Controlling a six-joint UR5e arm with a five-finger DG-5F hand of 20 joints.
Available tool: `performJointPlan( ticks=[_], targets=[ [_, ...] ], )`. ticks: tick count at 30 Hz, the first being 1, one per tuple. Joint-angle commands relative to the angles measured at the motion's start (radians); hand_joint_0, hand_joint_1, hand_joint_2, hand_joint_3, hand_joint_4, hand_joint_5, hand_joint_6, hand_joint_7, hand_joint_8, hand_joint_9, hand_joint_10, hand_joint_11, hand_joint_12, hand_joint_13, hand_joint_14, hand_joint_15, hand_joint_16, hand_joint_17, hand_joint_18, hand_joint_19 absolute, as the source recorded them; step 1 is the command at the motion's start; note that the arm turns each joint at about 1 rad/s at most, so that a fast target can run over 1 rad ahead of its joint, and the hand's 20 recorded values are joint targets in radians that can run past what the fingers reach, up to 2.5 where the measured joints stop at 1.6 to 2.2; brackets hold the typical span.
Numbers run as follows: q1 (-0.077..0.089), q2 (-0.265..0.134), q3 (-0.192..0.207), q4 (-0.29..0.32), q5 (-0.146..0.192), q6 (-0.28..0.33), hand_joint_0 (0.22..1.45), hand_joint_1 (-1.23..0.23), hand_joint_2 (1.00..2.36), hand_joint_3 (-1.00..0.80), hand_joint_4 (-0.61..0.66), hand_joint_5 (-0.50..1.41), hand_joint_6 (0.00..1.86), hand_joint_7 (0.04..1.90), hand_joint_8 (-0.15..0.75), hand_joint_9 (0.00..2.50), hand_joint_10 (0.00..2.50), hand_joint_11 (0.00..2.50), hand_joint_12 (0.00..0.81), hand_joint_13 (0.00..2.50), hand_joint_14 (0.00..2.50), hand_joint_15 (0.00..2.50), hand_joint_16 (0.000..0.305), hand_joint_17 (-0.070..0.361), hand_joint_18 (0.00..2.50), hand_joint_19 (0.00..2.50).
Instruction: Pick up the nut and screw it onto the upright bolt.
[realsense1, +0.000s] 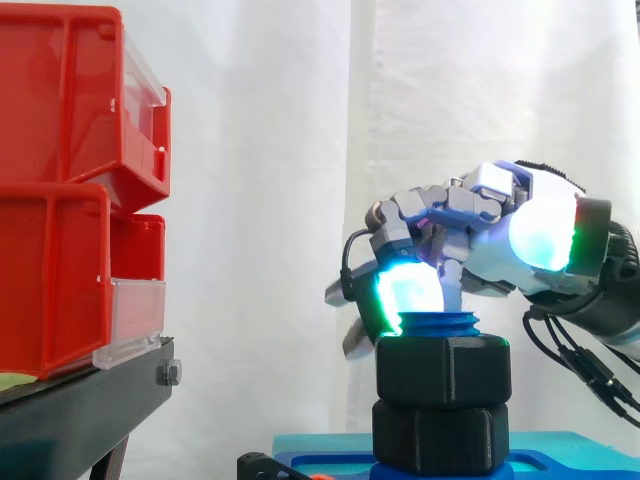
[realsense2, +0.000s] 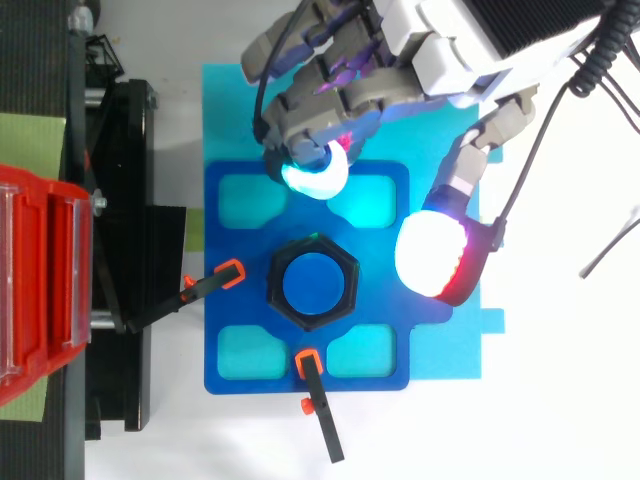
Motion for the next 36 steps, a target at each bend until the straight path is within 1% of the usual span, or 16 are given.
performJointPlan(
  ticks=[1, 3, 6, 8, 11, 12, 14, 16, 17, 18, 19, 21, 26, 27, 28, 36],
  targets=[
    [0.0, 0.0, 0.02, -0.003, -0.008, 0.001, 0.4, -0.34, 1.0, -0.5, 0.32, -0.02, 0.5, 1.25, 0.326, 1.35, 0.0, 0.08, 0.293, 0.96, 0.0, 0.01, 0.038, 0.084, 0.69, 0.0],
    [0.003, 0.0, 0.025, 0.0, -0.012, 0.001, 0.4, -0.36, 1.0, -0.5, 0.34, -0.03, 0.5, 1.14, 0.325, 1.34, 0.0, 0.1, 0.291, 0.95, 0.0, 0.01, 0.038, 0.086, 0.68, 0.0],
    [0.012, 0.0, 0.025, 0.003, -0.014, 0.001, 0.4, -0.36, 1.0, -0.5, 0.34, -0.05, 0.5, 1.1, 0.321, 1.33, 0.0, 0.09, 0.292, 0.93, 0.0, 0.01, 0.039, 0.088, 0.66, 0.0],
    [0.013, 0.0, 0.023, 0.005, -0.014, 0.001, 0.4, -0.36, 1.0, -0.5, 0.34, -0.07, 0.5, 1.03, 0.313, 1.28, 0.0, 0.07, 0.296, 0.9, 0.0, 0.01, 0.041, 0.092, 0.64, 0.0],
    [0.026, 0.0, 0.025, 0.008, -0.014, 0.001, 0.4, -0.35, 1.0, -0.5, 0.33, -0.09, 0.5, 0.99, 0.3, 1.24, 0.0, 0.07, 0.295, 0.86, 0.0, 0.0, 0.042, 0.095, 0.62, 0.0],
    [0.027, 0.0, 0.025, 0.006, -0.014, 0.001, 0.4, -0.4, 1.0, -0.5, 0.31, -0.1, 0.5, 0.96, 0.299, 1.21, 0.0, 0.06, 0.302, 0.83, 0.0, 0.01, 0.045, 0.1, 0.6, 0.0],
    [0.03, 0.0, 0.023, 0.005, -0.012, 0.001, 0.4, -0.43, 1.0, -0.5, 0.28, -0.12, 0.5, 0.94, 0.274, 1.16, 0.0, 0.05, 0.31, 0.79, 0.0, 0.01, 0.048, 0.107, 0.57, 0.0],
    [0.035, 0.0, 0.023, 0.005, -0.012, 0.001, 0.4, -0.5, 1.0, -0.5, 0.23, -0.14, 0.5, 0.89, 0.262, 1.01, 0.0, 0.01, 0.319, 0.67, 0.0, 0.0, 0.049, 0.111, 0.5, 0.0],
    [0.036, 0.0, 0.023, 0.005, -0.012, -0.001, 0.39, -0.51, 1.0, -0.5, 0.22, -0.15, 0.5, 0.88, 0.261, 0.98, 0.0, 0.0, 0.328, 0.65, 0.0, 0.0, 0.05, 0.111, 0.44, 0.0],
    [0.041, -0.002, 0.022, 0.005, -0.012, -0.003, 0.39, -0.52, 1.0, -0.5, 0.2, -0.17, 0.5, 0.84, 0.258, 0.84, 0.0, 0.0, 0.343, 0.56, 0.0, 0.0, 0.05, 0.113, 0.35, 0.0],
    [0.043, 0.0, 0.02, 0.005, -0.011, -0.003, 0.39, -0.54, 1.0, -0.5, 0.19, -0.19, 0.5, 0.81, 0.268, 0.76, 0.0, 0.0, 0.359, 0.51, 0.0, 0.0, 0.051, 0.116, 0.27, 0.0],
    [0.049, 0.0, 0.011, 0.009, -0.011, -0.006, 0.39, -0.57, 1.0, -0.5, 0.17, -0.21, 0.5, 0.78, 0.256, 0.58, 0.0, 0.0, 0.364, 0.39, 0.0, 0.0, 0.052, 0.117, 0.09, 0.0],
    [0.056, -0.002, -0.015, 0.025, -0.003, -0.009, 0.39, -0.55, 1.0, -0.5, 0.16, -0.22, 0.5, 0.77, 0.265, 0.51, 0.0, 0.0, 0.371, 0.32, 0.0, 0.0, 0.052, 0.116, 0.01, 0.0],
    [0.061, -0.002, -0.029, 0.043, 0.004, -0.007, 0.39, -0.54, 1.0, -0.5, 0.16, -0.22, 0.5, 0.77, 0.269, 0.51, 0.0, 0.0, 0.372, 0.32, 0.0, 0.0, 0.052, 0.117, 0.01, 0.0],
    [0.061, 0.0, -0.032, 0.049, 0.006, -0.006, 0.39, -0.54, 1.0, -0.5, 0.17, -0.22, 0.5, 0.77, 0.271, 0.5, 0.0, 0.0, 0.374, 0.32, 0.0, 0.0, 0.052, 0.118, 0.01, 0.0],
    [0.061, -0.002, -0.032, 0.052, 0.006, -0.007, 0.39, -0.61, 1.0, -0.5, 0.18, -0.23, 0.5, 0.77, 0.272, 0.49, 0.0, 0.0, 0.376, 0.32, 0.0, 0.0, 0.052, 0.118, 0.02, 0.0]
  ],
)
